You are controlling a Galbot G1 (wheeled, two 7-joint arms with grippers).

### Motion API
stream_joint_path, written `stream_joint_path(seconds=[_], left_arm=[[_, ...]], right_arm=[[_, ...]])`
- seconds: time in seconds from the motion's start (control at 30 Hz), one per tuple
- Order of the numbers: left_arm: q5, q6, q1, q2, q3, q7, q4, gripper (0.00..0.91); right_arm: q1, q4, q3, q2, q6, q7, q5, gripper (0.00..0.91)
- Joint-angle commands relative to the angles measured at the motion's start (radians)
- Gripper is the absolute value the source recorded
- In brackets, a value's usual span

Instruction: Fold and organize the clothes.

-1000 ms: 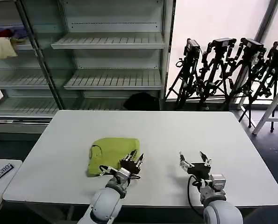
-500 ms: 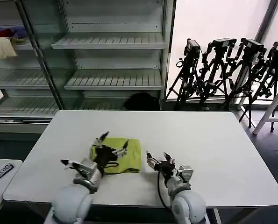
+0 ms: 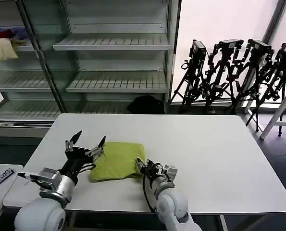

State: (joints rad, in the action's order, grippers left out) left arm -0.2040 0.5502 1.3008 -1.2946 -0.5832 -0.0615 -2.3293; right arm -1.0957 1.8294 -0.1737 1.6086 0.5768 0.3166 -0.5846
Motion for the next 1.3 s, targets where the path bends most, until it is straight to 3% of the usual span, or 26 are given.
stream_joint_path(seconds=[0.03, 0.13, 0.47, 0.6, 0.83, 1.03, 1.2, 1.27, 1.3], left_arm=[[-0.044, -0.002, 0.048, -0.018, -0.089, -0.005, -0.05, 0.907], [-0.044, -0.002, 0.046, -0.02, -0.09, -0.003, -0.052, 0.907], [-0.041, -0.009, 0.063, -0.031, -0.092, 0.004, -0.054, 0.907], [-0.034, -0.019, 0.074, -0.039, -0.084, 0.004, -0.051, 0.907], [-0.02, -0.03, 0.079, -0.047, -0.065, 0.004, -0.033, 0.907], [0.004, -0.034, 0.069, -0.058, -0.027, 0.004, -0.017, 0.907], [0.02, -0.035, 0.054, -0.067, -0.003, 0.004, -0.004, 0.907], [0.02, -0.035, 0.052, -0.067, -0.001, 0.004, -0.002, 0.907], [0.021, -0.035, 0.052, -0.067, -0.001, 0.004, -0.001, 0.907]], right_arm=[[0.035, -0.05, 0.037, 0.022, 0.007, 0.068, -0.051, 0.06], [0.032, -0.047, 0.041, 0.022, 0.008, 0.073, -0.043, 0.0], [-0.005, 0.042, 0.017, -0.003, 0.006, 0.073, -0.033, 0.0], [-0.019, 0.104, -0.036, -0.049, 0.007, 0.068, -0.039, 0.0], [-0.084, 0.189, -0.157, -0.205, 0.008, 0.037, -0.084, 0.0], [-0.122, 0.206, -0.226, -0.244, 0.008, 0.015, -0.095, 0.0], [-0.144, 0.201, -0.226, -0.242, 0.007, -0.011, -0.048, 0.0], [-0.15, 0.194, -0.223, -0.237, 0.007, -0.025, -0.021, 0.806], [-0.151, 0.192, -0.22, -0.233, 0.006, -0.027, -0.016, 0.907]])
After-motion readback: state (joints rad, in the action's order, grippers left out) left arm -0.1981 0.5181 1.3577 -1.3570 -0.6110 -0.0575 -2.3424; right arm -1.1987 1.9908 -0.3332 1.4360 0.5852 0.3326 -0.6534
